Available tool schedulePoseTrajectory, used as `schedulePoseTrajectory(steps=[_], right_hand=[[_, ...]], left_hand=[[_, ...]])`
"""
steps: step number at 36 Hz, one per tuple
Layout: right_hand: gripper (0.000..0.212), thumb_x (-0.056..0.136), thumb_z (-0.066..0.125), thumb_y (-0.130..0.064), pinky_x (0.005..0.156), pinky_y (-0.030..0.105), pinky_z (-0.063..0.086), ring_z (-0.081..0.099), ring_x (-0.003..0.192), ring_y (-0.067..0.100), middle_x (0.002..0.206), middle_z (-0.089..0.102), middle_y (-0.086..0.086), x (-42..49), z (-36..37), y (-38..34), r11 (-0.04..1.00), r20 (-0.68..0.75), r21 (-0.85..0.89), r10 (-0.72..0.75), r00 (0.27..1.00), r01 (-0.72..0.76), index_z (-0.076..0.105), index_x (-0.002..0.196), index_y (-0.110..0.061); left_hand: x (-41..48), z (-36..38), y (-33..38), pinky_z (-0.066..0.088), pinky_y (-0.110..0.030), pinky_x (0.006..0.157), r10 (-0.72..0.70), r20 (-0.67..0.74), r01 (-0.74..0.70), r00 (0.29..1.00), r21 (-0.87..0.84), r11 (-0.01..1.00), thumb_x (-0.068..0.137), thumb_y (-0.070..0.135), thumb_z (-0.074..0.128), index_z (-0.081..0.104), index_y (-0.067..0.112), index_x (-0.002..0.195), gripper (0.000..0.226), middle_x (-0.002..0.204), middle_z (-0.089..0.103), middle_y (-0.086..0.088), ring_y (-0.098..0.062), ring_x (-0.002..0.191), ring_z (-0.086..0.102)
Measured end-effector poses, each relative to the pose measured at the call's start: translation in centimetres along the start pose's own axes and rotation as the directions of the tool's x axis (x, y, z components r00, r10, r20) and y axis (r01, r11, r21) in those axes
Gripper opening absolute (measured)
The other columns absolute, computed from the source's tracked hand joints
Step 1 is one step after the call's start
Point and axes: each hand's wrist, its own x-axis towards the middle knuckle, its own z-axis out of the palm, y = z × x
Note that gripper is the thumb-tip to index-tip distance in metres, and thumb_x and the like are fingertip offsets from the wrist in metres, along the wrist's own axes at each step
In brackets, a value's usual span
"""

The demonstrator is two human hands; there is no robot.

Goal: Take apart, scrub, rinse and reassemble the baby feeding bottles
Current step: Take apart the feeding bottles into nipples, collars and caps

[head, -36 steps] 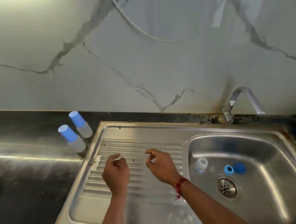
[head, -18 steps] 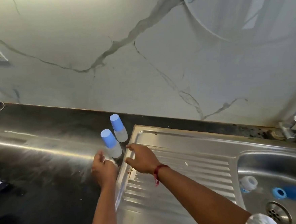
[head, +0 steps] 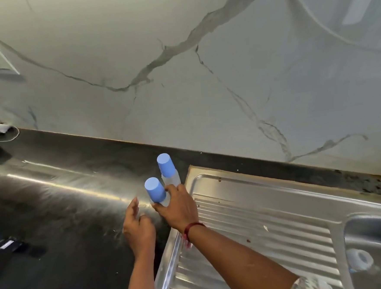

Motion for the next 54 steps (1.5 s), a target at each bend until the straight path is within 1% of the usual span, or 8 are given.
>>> schedulePoseTrajectory(steps=[9, 15, 22, 27, 36, 41, 47, 54], right_hand=[[0.041, 0.081, 0.075, -0.047, 0.061, 0.013, 0.042, 0.058, 0.081, 0.008, 0.095, 0.065, -0.005, -2.7, -3.6, 1.5, 0.945, 0.09, 0.291, 0.127, 0.988, -0.148, 0.064, 0.108, -0.018], [0.033, 0.072, 0.077, -0.044, 0.071, 0.04, 0.057, 0.06, 0.069, 0.009, 0.08, 0.07, -0.003, -7.3, -7.6, 4.8, 0.855, 0.199, 0.438, 0.208, 0.958, -0.277, 0.072, 0.09, -0.017], [0.024, 0.085, 0.075, -0.035, 0.064, 0.028, 0.057, 0.069, 0.075, 0.007, 0.093, 0.075, -0.003, -14.9, -13.3, 8.8, 0.836, 0.202, 0.448, 0.25, 0.947, -0.317, 0.072, 0.102, -0.018], [0.034, 0.085, 0.075, -0.04, 0.065, 0.033, 0.057, 0.072, 0.077, 0.015, 0.09, 0.075, 0.006, -19.6, -16.6, 11.3, 0.835, 0.135, 0.434, 0.311, 0.941, -0.339, 0.072, 0.095, -0.007], [0.035, 0.084, 0.073, -0.047, 0.062, 0.032, 0.058, 0.07, 0.07, 0.015, 0.074, 0.073, 0.001, -26.3, -22.7, 15.6, 0.803, 0.126, 0.441, 0.388, 0.913, -0.401, 0.075, 0.083, -0.013], [0.046, 0.084, 0.069, -0.046, 0.06, 0.032, 0.048, 0.06, 0.068, 0.022, 0.076, 0.066, 0.01, -28.4, -27.2, 18.1, 0.619, 0.052, 0.643, 0.552, 0.832, -0.45, 0.069, 0.102, -0.004], [0.044, 0.087, 0.066, -0.052, 0.073, 0.035, 0.056, 0.072, 0.081, 0.023, 0.095, 0.075, 0.012, -29.7, -30.2, 21.8, 0.542, -0.005, 0.735, 0.606, 0.796, -0.408, 0.068, 0.106, -0.012], [0.056, 0.071, 0.083, -0.041, 0.087, 0.047, 0.059, 0.073, 0.091, 0.034, 0.094, 0.074, 0.021, -31.3, -32.8, 25.3, 0.291, -0.019, 0.92, 0.703, 0.711, -0.263, 0.069, 0.102, 0.003]], left_hand=[[-1.9, -0.6, 0.0, 0.049, -0.042, 0.1, 0.007, -0.001, -0.007, 1.0, -0.08, 0.997, 0.087, -0.011, 0.051, 0.065, 0.019, 0.119, 0.046, 0.118, 0.068, -0.002, -0.019, 0.112, 0.061], [-6.3, 0.5, 1.2, 0.051, -0.039, 0.076, -0.026, 0.172, 0.068, 0.985, -0.241, 0.968, 0.093, -0.003, 0.059, 0.067, 0.019, 0.082, 0.026, 0.077, 0.07, 0.0, -0.025, 0.077, 0.063], [-14.3, 2.5, 2.7, 0.052, -0.033, 0.07, -0.021, 0.579, 0.071, 0.815, -0.064, 0.995, 0.084, 0.026, 0.062, 0.073, 0.026, 0.085, 0.01, 0.088, 0.074, -0.001, -0.017, 0.08, 0.068], [-19.6, 4.2, 3.2, 0.044, -0.026, 0.058, -0.06, 0.782, 0.071, 0.62, 0.02, 0.997, 0.06, 0.054, 0.064, 0.062, 0.014, 0.07, 0.041, 0.064, 0.064, 0.001, -0.014, 0.058, 0.059], [-27.7, 7.8, 3.1, 0.043, -0.03, 0.063, -0.059, 0.815, -0.123, 0.576, 0.158, 0.98, 0.074, 0.06, 0.055, 0.062, 0.015, 0.074, 0.045, 0.074, 0.067, 0.0, -0.017, 0.068, 0.06], [-32.6, 10.3, 2.8, 0.036, -0.015, 0.052, -0.011, 0.82, -0.289, 0.573, 0.215, 0.933, 0.099, 0.04, 0.05, 0.058, 0.015, 0.081, 0.032, 0.075, 0.062, 0.001, -0.007, 0.065, 0.055], [-39.2, 12.6, 3.8, 0.037, -0.011, 0.051, 0.067, 0.865, -0.464, 0.497, 0.199, 0.863, 0.09, 0.043, 0.063, 0.055, 0.019, 0.082, 0.027, 0.072, 0.059, 0.007, -0.013, 0.067, 0.055], [-45.0, 15.6, 4.9, 0.041, -0.022, 0.049, 0.036, 0.826, -0.418, 0.563, 0.247, 0.874, 0.067, 0.051, 0.075, 0.059, 0.015, 0.071, 0.04, 0.067, 0.066, -0.001, -0.013, 0.06, 0.063]])
